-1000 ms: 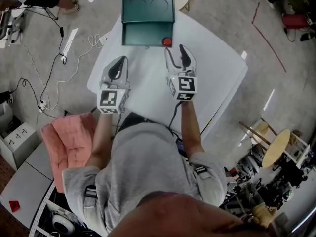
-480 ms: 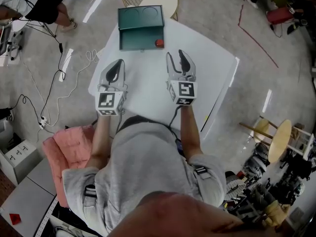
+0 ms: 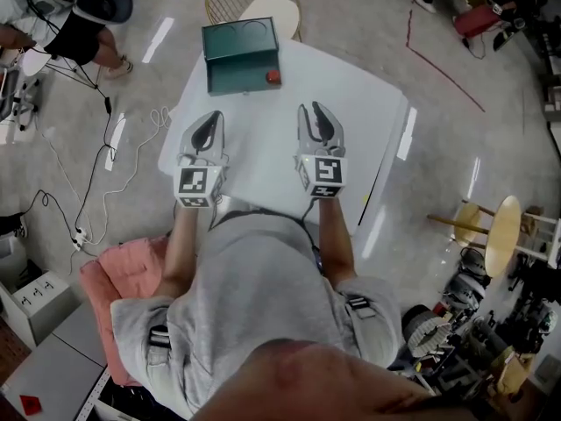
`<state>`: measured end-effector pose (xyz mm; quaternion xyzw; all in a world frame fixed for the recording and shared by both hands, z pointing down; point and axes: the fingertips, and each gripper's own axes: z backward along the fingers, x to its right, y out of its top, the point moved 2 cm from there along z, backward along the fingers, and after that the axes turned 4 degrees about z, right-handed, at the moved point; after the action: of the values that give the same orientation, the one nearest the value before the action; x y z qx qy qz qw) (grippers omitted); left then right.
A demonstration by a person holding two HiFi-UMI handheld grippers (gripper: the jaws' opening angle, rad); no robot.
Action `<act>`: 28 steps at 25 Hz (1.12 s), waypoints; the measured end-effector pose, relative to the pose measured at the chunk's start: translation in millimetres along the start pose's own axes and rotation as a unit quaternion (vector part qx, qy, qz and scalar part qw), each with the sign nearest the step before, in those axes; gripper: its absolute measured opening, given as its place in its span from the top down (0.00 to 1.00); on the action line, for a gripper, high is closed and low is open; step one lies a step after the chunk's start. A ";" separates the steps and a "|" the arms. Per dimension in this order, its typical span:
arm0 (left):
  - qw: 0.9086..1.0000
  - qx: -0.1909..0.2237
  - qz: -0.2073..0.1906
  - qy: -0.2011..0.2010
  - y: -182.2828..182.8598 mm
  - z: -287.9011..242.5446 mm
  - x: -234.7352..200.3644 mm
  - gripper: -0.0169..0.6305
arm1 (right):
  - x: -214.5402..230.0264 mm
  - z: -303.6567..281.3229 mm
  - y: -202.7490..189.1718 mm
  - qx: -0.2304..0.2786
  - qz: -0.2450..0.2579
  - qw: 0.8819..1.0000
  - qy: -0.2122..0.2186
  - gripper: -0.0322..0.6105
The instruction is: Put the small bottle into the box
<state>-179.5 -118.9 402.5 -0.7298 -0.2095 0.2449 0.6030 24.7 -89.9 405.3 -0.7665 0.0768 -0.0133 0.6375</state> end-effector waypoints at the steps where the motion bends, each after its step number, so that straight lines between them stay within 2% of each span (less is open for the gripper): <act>1: 1.000 0.001 -0.001 -0.003 0.5 2.0 3.0 0.96 | -0.5 6.0 1.0 0.002 0.001 1.000 -0.004 0.81; 6: 1.000 0.003 -0.003 -0.011 -1.1 9.4 13.4 0.96 | -0.5 29.7 -0.3 0.008 0.005 1.000 -0.022 0.88; 12: 1.000 0.004 -0.006 -0.021 -2.0 18.1 20.8 0.96 | -5.3 49.6 -7.5 0.006 0.010 0.999 -0.030 0.93; 28: 1.000 -0.013 -0.003 -0.026 -16.6 30.6 27.5 0.96 | -12.8 78.8 -26.4 -0.010 0.005 0.999 -0.037 0.95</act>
<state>-176.6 -75.5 411.2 -0.7303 -0.2310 0.2594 0.5882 24.1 -6.7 417.5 -0.7724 0.0572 0.0186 0.6323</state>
